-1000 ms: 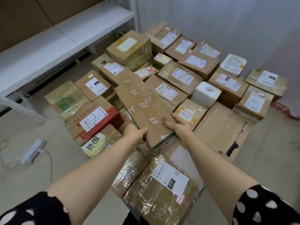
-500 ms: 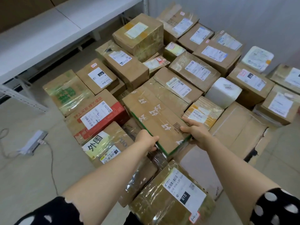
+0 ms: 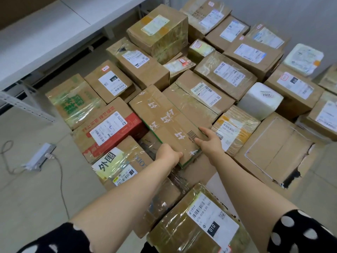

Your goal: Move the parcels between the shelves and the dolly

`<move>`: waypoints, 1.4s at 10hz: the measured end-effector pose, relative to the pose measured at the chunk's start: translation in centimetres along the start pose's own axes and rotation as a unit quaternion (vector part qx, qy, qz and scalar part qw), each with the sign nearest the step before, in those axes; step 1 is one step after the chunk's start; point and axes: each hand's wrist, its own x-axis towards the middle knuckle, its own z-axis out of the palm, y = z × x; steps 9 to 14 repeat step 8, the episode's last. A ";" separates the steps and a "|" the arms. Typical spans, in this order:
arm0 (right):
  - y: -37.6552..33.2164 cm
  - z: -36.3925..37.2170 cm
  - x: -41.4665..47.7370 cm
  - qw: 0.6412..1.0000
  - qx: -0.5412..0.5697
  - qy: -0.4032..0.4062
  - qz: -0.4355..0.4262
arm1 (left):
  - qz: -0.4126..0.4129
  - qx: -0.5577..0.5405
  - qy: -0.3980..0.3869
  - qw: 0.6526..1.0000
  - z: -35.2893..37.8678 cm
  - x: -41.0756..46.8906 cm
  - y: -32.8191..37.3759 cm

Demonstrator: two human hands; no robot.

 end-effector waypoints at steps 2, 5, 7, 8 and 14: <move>0.6 0.0 1.1 0.999 0.002 0.016 0.027 | -0.009 -0.016 -0.040 0.999 1.0 -0.1 0.6; 0.9 -0.5 2.1 0.998 -0.028 0.004 0.047 | 0.008 0.015 -0.053 0.998 1.0 -0.1 0.6; 1.6 -0.4 1.2 0.995 -0.089 0.008 0.039 | 0.017 0.013 -0.048 0.999 0.8 0.0 0.1; 1.7 -0.2 0.4 0.997 -0.073 0.013 0.033 | 0.016 0.018 -0.041 0.999 0.3 -0.2 0.0; 1.7 -0.2 0.4 0.997 -0.073 0.013 0.033 | 0.016 0.018 -0.041 0.999 0.3 -0.2 0.0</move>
